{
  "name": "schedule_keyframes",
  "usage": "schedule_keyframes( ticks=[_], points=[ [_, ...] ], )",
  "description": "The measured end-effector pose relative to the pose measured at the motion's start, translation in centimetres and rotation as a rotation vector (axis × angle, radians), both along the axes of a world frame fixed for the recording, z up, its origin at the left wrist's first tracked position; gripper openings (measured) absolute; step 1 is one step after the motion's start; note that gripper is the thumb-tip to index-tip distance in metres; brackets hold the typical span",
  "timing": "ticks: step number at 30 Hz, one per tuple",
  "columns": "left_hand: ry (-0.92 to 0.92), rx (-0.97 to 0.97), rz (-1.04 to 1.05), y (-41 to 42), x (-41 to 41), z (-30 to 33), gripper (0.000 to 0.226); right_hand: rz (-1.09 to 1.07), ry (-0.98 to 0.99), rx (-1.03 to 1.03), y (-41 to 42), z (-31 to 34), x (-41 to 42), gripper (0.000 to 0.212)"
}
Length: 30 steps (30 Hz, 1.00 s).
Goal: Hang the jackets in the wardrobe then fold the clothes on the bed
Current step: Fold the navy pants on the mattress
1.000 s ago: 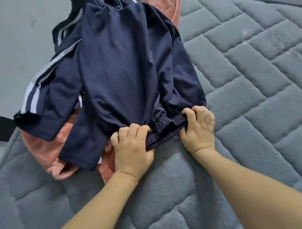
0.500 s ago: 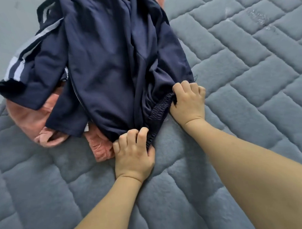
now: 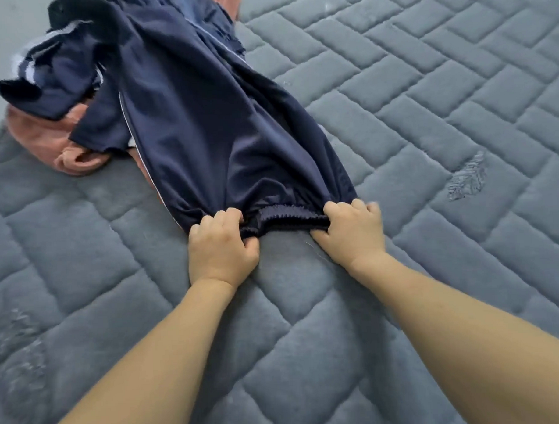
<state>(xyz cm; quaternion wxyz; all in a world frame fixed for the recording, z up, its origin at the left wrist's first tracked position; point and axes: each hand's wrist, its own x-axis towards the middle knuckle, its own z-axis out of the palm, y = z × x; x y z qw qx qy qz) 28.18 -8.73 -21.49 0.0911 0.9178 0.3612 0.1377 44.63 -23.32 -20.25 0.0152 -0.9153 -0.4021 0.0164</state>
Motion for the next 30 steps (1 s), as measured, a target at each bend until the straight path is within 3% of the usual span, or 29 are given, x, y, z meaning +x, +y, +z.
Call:
schedule_keyframes(
  ticks=[3,6,8,9,17,20,24,30],
  points=[
    [0.220,-0.131,-0.066,-7.4,-6.0,2.6,0.029,-0.065,0.272,-0.277,-5.8,3.7,-5.2,0.030],
    [0.578,-0.537,-0.136,-10.2,-9.4,8.7,0.025,-0.090,0.731,-0.601,-11.1,11.4,-8.2,0.022],
    [0.613,-0.848,-0.108,-10.1,-9.6,14.5,0.019,-0.121,0.822,-0.601,-12.9,18.1,-8.3,0.019],
    [0.563,-0.870,-0.093,-10.0,-9.3,17.8,0.019,-0.136,0.819,-0.557,-13.5,21.6,-8.1,0.018],
    [0.365,-0.567,-0.211,-12.5,-9.9,44.5,0.009,-0.130,0.700,-0.329,-17.5,47.3,-9.8,0.023],
    [0.169,-0.528,-0.185,-13.8,-11.2,52.8,0.017,-0.122,0.622,-0.122,-19.0,54.9,-10.6,0.011],
    [-0.151,-0.467,-0.112,-15.6,-13.2,59.6,0.014,-0.127,0.583,0.150,-20.6,60.8,-12.0,0.011],
    [-0.474,-0.220,-0.103,-16.4,-16.8,64.6,0.017,-0.055,0.346,0.323,-22.0,65.0,-13.3,0.025]
  ],
)
